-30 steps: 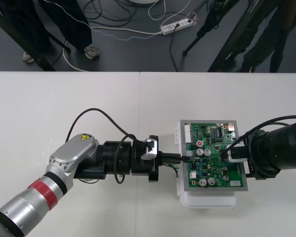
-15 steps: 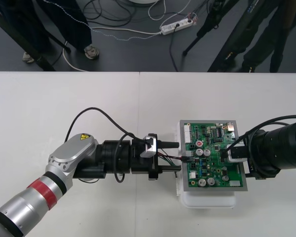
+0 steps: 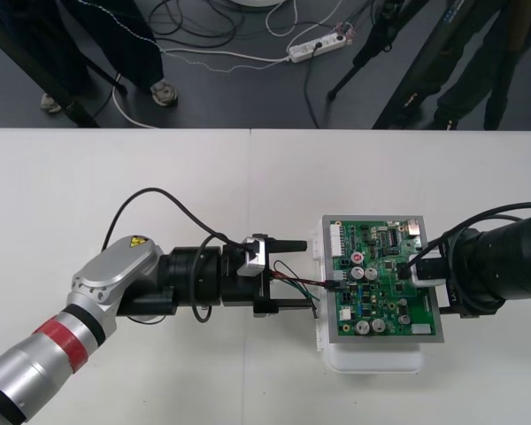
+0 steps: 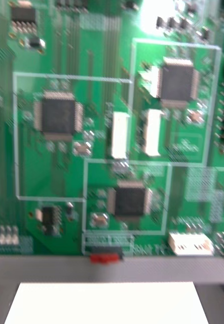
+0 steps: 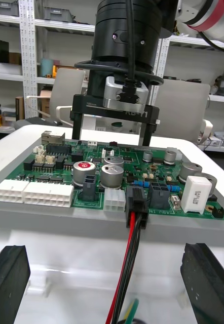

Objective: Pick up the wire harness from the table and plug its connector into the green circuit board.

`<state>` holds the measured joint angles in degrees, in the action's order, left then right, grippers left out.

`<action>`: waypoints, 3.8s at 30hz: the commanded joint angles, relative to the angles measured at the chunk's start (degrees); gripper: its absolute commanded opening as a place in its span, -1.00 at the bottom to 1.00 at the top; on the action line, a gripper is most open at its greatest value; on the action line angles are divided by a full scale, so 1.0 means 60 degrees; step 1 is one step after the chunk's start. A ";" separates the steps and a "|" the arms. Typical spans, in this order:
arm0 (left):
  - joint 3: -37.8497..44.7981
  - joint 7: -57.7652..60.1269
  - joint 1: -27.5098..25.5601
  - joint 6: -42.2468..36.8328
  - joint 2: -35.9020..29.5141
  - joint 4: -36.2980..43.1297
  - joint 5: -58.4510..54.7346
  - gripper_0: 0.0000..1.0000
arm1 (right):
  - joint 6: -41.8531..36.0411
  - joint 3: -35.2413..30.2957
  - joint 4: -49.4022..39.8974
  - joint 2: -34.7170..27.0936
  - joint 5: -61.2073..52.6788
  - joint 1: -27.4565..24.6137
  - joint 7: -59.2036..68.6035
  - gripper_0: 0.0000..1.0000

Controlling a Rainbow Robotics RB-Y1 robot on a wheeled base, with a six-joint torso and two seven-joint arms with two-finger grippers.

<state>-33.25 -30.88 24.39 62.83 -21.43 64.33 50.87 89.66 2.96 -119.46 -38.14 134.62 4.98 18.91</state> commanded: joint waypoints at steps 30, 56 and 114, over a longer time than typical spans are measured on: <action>0.3344 0.2100 0.0008 0.3708 -0.3123 0.1730 0.2362 0.76 | 0.0057 -0.2779 0.1965 -0.3135 -0.7642 0.0166 -0.2537 1.00; 0.6743 0.6714 -0.1896 0.4528 -0.3607 0.6520 0.3460 0.76 | -0.0192 -0.2823 0.1994 -0.4160 -1.1714 0.0019 -0.2331 1.00; 0.7167 0.7520 -0.2292 0.4528 -0.5086 0.6989 0.3446 0.76 | 0.0057 -0.3350 0.1716 -0.2476 -1.0513 -0.0449 -0.1511 1.00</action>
<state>7.86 13.06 11.67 87.85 -49.67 104.54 71.31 89.61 -16.59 -107.68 -54.12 71.57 3.40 10.52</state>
